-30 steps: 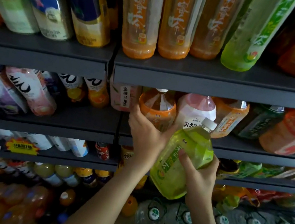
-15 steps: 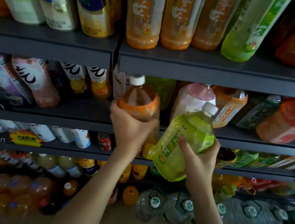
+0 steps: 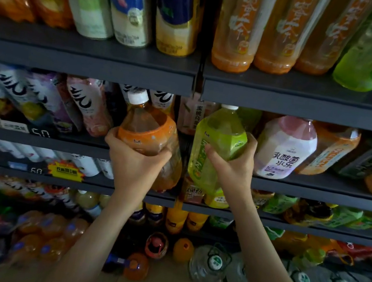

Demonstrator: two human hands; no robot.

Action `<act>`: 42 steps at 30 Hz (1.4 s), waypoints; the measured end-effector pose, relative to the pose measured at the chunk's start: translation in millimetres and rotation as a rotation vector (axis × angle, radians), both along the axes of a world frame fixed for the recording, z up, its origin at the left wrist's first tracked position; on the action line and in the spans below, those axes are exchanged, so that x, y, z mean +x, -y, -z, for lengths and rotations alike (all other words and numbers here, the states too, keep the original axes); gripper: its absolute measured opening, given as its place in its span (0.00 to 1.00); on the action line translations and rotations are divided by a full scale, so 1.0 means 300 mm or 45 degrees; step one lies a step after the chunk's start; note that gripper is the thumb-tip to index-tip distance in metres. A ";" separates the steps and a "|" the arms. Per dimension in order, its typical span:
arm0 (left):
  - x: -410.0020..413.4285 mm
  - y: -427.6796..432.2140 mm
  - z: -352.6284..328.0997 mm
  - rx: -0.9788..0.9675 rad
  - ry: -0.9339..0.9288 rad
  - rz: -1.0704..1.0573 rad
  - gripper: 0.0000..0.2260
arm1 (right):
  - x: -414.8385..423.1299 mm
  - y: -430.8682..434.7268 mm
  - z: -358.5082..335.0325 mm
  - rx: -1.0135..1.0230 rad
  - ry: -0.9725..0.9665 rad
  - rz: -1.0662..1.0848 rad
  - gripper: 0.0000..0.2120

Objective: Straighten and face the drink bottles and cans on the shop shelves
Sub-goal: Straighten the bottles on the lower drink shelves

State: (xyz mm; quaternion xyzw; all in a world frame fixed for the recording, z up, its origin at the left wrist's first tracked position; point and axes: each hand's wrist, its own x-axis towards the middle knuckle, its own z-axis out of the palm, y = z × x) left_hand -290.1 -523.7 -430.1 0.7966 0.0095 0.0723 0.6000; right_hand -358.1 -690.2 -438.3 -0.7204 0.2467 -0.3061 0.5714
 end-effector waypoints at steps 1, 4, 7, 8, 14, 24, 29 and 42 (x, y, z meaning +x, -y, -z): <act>0.008 -0.007 0.003 -0.011 0.010 0.005 0.42 | 0.023 -0.002 0.001 -0.046 -0.013 -0.018 0.40; 0.027 -0.017 0.008 -0.010 0.020 0.026 0.42 | 0.083 0.003 0.004 -0.141 -0.053 -0.042 0.44; 0.047 -0.018 0.008 -0.003 0.006 0.042 0.44 | 0.105 0.034 0.007 -0.196 -0.073 -0.017 0.45; 0.054 -0.019 0.007 -0.004 -0.001 0.047 0.44 | 0.104 0.046 0.010 -0.233 -0.095 -0.007 0.46; 0.075 -0.003 0.006 -0.026 -0.039 0.096 0.46 | 0.086 0.031 0.036 -0.577 -0.071 0.077 0.40; 0.046 0.017 0.009 -0.035 -0.018 0.166 0.44 | 0.072 -0.029 0.045 -0.689 -0.020 0.371 0.31; 0.026 0.038 0.004 -0.042 -0.010 0.166 0.44 | 0.149 -0.114 0.044 -0.775 -0.220 0.499 0.50; 0.009 0.015 -0.031 0.019 -0.007 0.159 0.44 | 0.117 -0.087 0.023 -0.765 -0.299 0.415 0.49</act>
